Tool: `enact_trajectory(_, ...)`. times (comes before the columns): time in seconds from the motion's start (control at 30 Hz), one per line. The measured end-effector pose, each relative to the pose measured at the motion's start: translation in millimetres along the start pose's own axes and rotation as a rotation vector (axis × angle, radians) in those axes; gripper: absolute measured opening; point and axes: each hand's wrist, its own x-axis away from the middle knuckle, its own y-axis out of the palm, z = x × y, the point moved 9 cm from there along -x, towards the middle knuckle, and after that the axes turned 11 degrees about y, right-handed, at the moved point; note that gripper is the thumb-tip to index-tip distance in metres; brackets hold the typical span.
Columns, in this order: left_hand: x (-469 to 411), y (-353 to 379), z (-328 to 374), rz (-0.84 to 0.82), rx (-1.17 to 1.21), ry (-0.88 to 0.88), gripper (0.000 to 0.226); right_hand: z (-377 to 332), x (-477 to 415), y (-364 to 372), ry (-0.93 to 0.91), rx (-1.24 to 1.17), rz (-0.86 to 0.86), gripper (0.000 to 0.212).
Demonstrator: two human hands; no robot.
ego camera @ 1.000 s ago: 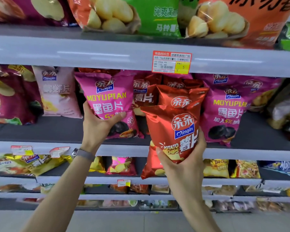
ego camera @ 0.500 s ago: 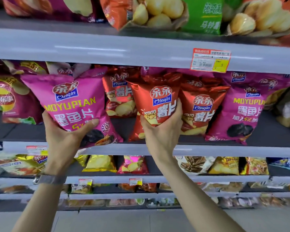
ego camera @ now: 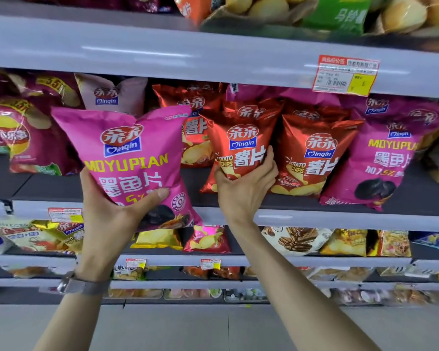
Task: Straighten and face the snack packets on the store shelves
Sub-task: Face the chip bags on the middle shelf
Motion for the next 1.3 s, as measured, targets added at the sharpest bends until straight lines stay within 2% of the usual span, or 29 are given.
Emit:
enact_trajectory(0.2, 14, 25, 14, -0.053, 0.009, -0.033, 0.091, 10, 11, -14, -0.064, -0.003, -0.207, 0.117)
enact_trajectory(0.43, 44, 80, 41, -0.145, -0.014, -0.045, 0.096, 21, 38, -64, -0.119, -0.194, -0.684, 0.063)
enact_trajectory(0.53, 63, 124, 59, -0.184, -0.010, -0.031, 0.097, 35, 37, -91, -0.093, -0.298, -0.753, 0.059)
enact_trajectory(0.63, 82, 170, 76, -0.206, -0.009, -0.021, 0.095, 51, 24, -119, -0.010, -0.403, -0.834, 0.067)
enact_trajectory(0.77, 112, 237, 100, -0.251, 0.017, -0.015, 0.097, 78, -16, -168, 0.029, -0.413, -0.852, 0.074)
enact_trajectory(0.87, 138, 302, 116, -0.353, 0.034, -0.014, 0.093, 112, -58, -210, 0.103, -0.444, -0.829, 0.074)
enact_trajectory(1.03, 173, 414, 136, -0.478, 0.112, -0.011, 0.099, 159, -134, -288, 0.154, -0.535, -0.695, 0.068)
enact_trajectory(1.1, 186, 452, 141, -0.531, 0.138, -0.008, 0.094, 176, -159, -314, 0.181, -0.563, -0.656, 0.069)
enact_trajectory(1.3, 210, 523, 145, -0.650, 0.103, 0.039, 0.098, 219, -227, -357, 0.216, -0.507, -0.565, 0.070)
